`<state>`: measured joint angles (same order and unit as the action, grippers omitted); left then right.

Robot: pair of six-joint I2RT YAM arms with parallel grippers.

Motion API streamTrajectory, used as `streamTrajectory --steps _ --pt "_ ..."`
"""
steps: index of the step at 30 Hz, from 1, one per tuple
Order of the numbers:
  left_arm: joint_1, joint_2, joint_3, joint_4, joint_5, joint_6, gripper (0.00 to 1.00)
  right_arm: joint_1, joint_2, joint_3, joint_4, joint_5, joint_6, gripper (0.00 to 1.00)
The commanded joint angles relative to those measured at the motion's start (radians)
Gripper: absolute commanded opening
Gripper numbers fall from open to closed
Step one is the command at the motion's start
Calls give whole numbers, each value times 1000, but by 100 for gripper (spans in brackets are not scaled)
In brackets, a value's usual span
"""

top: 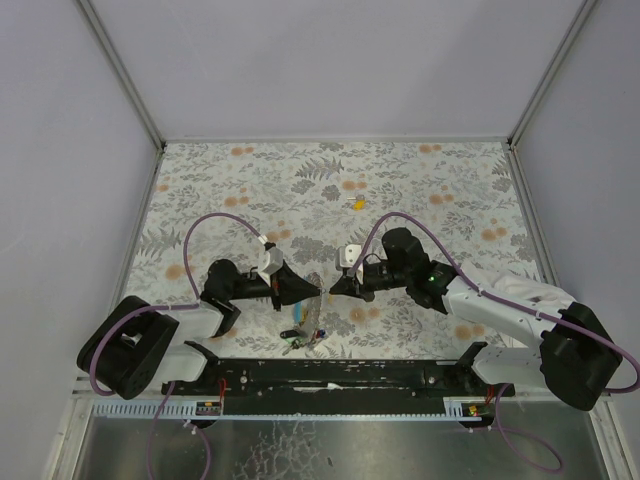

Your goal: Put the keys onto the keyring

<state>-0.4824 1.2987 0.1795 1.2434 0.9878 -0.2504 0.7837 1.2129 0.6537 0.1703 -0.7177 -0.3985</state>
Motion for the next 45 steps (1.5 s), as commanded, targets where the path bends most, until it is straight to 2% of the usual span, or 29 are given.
streamTrajectory --steps 1,45 --pt "4 5 22 89 13 -4 0 14 -12 43 37 -11 -17 0" --pt "4 -25 28 17 6 34 0 15 -46 30 10 2 -18 0"
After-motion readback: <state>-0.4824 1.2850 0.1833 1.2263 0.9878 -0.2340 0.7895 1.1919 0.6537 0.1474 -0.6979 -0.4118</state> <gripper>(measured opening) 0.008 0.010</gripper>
